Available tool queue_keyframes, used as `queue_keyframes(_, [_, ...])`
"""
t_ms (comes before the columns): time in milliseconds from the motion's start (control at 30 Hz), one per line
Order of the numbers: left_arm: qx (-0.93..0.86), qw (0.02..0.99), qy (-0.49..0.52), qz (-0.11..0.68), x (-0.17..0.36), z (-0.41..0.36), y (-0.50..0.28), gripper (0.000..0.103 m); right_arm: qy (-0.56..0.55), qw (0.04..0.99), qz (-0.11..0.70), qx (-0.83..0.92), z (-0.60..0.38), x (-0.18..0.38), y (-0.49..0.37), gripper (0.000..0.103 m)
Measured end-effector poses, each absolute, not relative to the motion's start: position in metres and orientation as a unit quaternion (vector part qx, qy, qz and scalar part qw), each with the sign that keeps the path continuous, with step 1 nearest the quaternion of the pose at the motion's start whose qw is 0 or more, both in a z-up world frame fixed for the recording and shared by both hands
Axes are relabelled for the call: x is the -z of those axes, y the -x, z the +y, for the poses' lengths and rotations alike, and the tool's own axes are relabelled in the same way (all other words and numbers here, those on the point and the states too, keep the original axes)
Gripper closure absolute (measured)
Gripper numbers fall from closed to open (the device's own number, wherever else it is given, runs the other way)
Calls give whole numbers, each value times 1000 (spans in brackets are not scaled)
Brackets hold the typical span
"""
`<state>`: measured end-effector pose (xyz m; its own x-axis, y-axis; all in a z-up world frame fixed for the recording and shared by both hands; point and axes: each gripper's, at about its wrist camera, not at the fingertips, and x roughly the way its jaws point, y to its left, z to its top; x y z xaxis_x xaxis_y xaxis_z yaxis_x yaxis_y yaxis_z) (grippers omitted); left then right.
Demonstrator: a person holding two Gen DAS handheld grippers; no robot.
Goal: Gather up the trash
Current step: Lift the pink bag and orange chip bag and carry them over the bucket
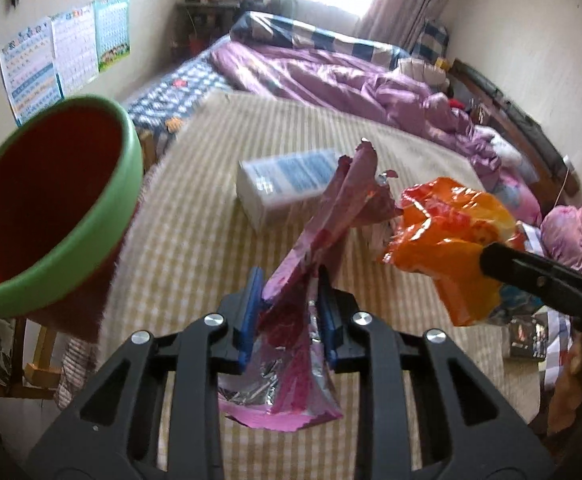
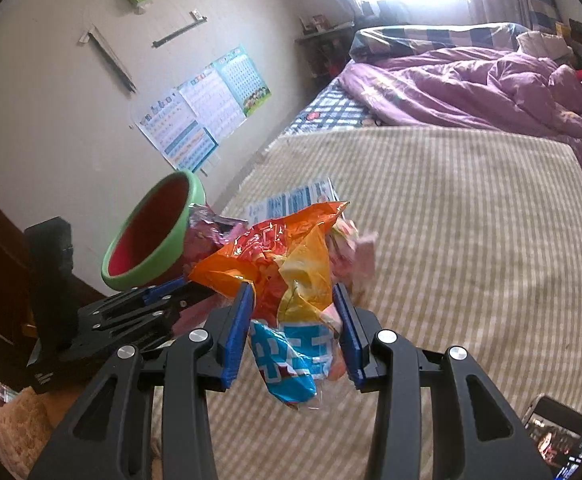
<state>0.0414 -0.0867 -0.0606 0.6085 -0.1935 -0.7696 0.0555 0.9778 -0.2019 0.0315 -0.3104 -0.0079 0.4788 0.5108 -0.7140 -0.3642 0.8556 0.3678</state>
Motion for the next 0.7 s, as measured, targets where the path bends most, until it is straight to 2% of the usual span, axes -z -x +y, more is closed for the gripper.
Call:
queue_keyframes(233, [48,904,97,414,41,-68,-44,77,-80,861,428,-264,-294,-4,-41,63])
queue_keyframes(700, [32,906,111,408,39,-40,-38,77,-69,852,438,-277,-261,5,-39,63])
